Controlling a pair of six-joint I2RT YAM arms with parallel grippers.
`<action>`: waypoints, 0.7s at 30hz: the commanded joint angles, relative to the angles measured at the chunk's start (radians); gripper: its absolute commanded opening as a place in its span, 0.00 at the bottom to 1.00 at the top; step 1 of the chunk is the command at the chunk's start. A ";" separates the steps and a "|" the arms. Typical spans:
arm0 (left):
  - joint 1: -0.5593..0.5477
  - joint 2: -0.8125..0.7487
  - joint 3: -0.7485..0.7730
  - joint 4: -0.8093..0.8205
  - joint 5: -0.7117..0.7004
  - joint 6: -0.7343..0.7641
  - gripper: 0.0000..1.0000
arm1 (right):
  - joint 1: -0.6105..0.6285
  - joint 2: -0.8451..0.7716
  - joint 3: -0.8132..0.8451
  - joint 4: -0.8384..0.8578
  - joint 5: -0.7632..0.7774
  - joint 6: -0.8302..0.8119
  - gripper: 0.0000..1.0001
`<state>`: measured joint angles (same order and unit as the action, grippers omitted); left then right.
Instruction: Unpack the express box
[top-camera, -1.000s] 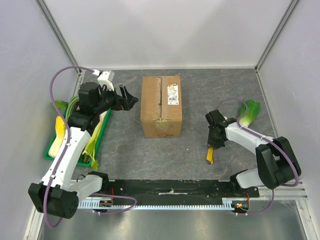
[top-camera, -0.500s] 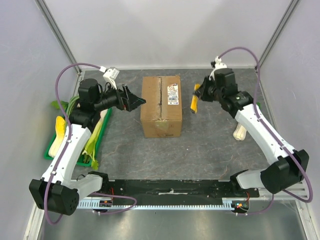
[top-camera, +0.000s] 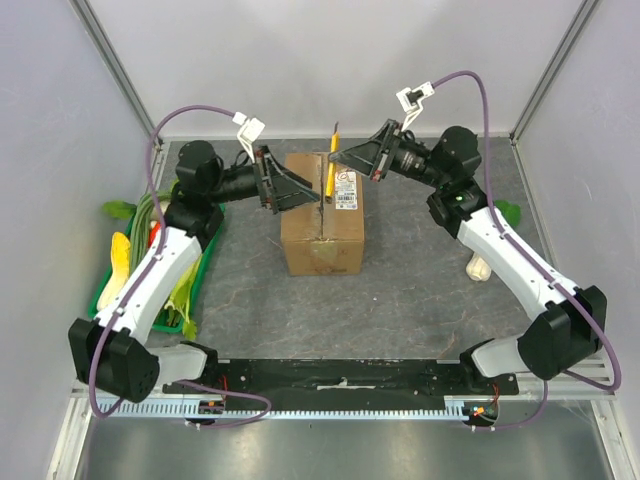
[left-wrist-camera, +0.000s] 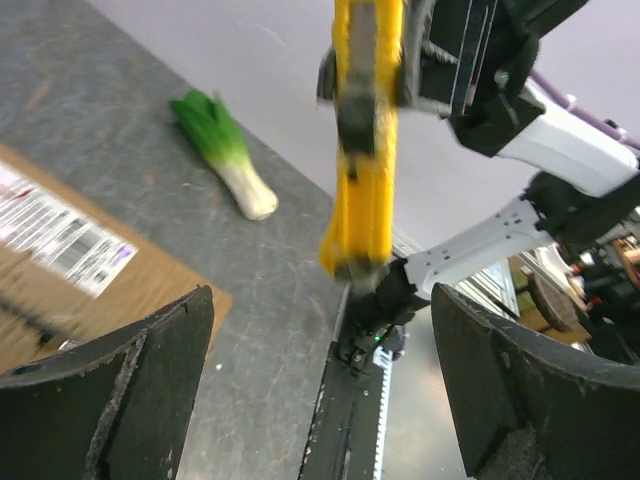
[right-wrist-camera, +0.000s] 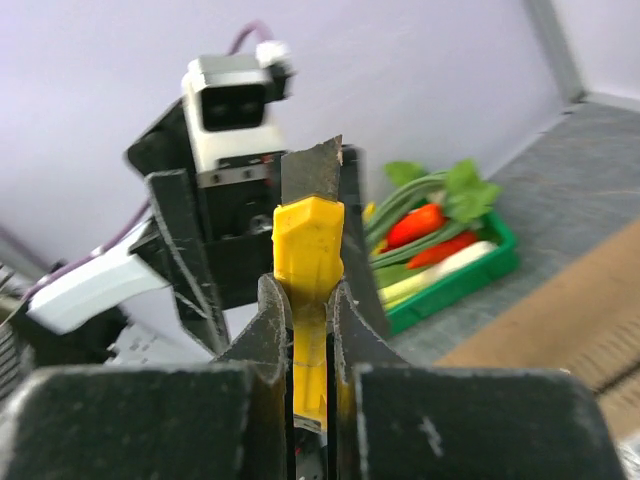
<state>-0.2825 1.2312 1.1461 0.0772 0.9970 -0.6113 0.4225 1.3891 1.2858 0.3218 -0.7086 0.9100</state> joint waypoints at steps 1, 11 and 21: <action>-0.056 0.062 0.063 0.208 0.077 -0.166 0.94 | 0.079 0.013 0.003 0.243 -0.152 0.096 0.00; -0.066 0.083 0.047 0.342 0.124 -0.277 0.65 | 0.136 0.016 -0.022 0.237 -0.149 0.099 0.00; -0.067 0.085 0.053 0.343 0.140 -0.291 0.25 | 0.144 0.014 -0.010 0.172 -0.114 0.058 0.00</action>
<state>-0.3519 1.3144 1.1683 0.3946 1.1641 -0.8772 0.5438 1.4227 1.2591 0.4942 -0.7963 0.9768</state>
